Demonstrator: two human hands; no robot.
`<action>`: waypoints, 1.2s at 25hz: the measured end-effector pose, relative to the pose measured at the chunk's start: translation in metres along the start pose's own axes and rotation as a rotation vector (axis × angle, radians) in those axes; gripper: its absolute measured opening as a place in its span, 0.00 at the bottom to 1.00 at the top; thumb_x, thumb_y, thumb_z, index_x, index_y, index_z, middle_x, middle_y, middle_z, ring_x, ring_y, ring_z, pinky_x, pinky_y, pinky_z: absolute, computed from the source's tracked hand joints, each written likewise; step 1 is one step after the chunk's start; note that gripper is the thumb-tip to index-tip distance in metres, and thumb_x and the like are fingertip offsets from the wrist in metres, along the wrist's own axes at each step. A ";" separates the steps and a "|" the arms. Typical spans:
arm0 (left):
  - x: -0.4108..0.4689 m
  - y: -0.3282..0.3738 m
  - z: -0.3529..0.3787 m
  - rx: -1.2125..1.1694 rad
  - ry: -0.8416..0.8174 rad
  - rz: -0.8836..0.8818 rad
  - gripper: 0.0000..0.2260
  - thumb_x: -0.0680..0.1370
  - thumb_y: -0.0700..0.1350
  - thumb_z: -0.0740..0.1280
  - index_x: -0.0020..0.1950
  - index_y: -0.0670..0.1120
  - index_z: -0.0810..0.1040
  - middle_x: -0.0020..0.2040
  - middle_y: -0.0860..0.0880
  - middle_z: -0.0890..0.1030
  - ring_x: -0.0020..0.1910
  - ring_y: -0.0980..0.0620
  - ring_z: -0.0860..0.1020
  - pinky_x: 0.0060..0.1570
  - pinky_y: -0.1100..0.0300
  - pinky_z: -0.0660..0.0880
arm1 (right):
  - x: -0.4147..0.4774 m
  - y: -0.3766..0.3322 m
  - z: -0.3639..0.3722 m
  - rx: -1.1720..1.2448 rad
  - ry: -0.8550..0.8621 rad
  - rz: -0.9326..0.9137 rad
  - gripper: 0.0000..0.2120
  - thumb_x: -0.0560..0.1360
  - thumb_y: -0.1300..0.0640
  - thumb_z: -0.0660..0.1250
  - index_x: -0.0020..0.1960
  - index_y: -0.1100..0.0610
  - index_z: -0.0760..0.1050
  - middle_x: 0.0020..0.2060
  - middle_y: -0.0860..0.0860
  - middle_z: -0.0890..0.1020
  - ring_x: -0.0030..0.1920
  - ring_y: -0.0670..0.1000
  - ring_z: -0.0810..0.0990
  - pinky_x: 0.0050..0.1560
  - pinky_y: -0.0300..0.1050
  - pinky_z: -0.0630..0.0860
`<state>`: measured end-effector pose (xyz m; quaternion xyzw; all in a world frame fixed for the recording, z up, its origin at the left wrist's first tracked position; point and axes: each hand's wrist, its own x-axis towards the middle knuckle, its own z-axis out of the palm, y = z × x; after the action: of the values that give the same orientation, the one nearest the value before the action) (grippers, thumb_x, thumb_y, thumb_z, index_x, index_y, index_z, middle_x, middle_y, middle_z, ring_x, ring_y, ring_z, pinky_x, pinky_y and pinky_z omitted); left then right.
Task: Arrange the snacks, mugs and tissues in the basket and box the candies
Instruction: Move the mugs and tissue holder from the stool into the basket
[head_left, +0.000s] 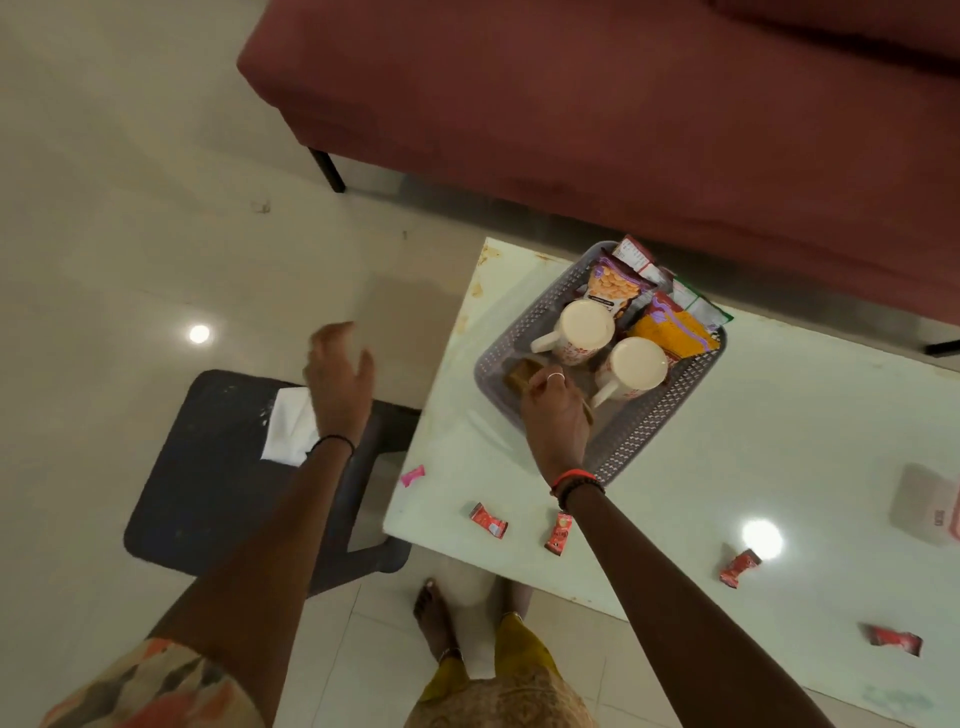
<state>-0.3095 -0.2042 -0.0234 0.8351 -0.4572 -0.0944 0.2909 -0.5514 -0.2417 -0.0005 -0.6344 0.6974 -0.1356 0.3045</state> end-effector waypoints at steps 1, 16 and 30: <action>-0.003 -0.019 -0.013 -0.027 0.065 -0.125 0.15 0.75 0.39 0.63 0.62 0.43 0.72 0.62 0.40 0.72 0.60 0.42 0.73 0.59 0.48 0.71 | -0.005 -0.012 0.010 0.020 -0.028 0.009 0.05 0.76 0.61 0.61 0.49 0.60 0.75 0.47 0.56 0.81 0.50 0.57 0.78 0.43 0.48 0.75; -0.013 -0.169 -0.038 0.050 -0.405 -0.395 0.24 0.75 0.51 0.67 0.68 0.41 0.68 0.67 0.40 0.72 0.67 0.41 0.67 0.67 0.48 0.64 | -0.031 -0.140 0.204 -0.034 -0.611 -0.107 0.34 0.71 0.37 0.67 0.64 0.63 0.72 0.61 0.61 0.76 0.63 0.60 0.73 0.66 0.52 0.70; -0.009 -0.154 -0.050 -0.275 -0.550 -0.357 0.14 0.71 0.51 0.72 0.49 0.43 0.77 0.48 0.44 0.80 0.48 0.47 0.78 0.41 0.63 0.72 | -0.040 -0.140 0.185 0.507 -0.506 0.161 0.06 0.74 0.58 0.63 0.40 0.55 0.67 0.36 0.49 0.73 0.40 0.52 0.72 0.38 0.43 0.69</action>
<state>-0.1838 -0.1136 -0.0722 0.7984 -0.3482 -0.4255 0.2455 -0.3280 -0.1888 -0.0536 -0.4954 0.5921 -0.1185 0.6245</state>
